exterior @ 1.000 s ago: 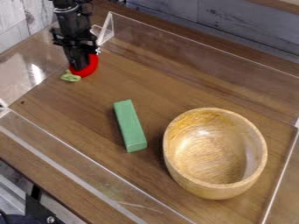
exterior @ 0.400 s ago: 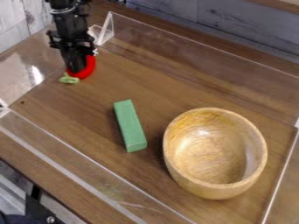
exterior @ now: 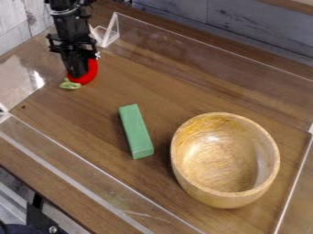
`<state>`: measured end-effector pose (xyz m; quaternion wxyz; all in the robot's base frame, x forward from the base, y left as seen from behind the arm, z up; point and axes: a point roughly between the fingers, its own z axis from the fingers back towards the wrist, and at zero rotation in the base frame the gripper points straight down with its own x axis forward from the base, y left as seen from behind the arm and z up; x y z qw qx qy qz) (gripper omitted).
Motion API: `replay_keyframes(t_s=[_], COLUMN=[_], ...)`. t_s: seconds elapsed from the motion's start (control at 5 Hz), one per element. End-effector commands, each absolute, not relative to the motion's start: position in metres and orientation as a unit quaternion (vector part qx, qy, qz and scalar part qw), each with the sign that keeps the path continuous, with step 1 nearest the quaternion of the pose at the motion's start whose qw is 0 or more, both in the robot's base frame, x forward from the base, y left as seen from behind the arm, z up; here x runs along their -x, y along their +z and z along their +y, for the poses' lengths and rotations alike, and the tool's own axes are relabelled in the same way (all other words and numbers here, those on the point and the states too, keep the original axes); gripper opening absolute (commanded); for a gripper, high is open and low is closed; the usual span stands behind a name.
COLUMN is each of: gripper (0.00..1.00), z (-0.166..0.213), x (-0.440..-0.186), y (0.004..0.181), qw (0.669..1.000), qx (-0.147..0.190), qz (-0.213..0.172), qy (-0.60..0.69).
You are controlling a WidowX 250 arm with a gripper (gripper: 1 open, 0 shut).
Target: Move the red object to the left side of the table
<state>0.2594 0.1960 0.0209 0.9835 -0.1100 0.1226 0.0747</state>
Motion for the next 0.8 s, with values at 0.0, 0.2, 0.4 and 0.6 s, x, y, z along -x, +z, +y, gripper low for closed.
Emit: replay_keyframes(t_s=[0.0, 0.2, 0.4, 0.6], gripper=[0.00, 1.00, 1.00, 1.00], z=[0.1936, 0.1913, 0.1892, 0.1848], x=[-0.2257, -0.2278, -0.2300, -0.2323], y=[-0.0037, -0.0015, 0.0009, 0.0056], qw=[0.967, 0.966, 0.964, 0.963], qx=[0.143, 0.151, 0.157, 0.168], qz=[0.184, 0.185, 0.184, 0.182], qy=[0.107, 0.105, 0.105, 0.105])
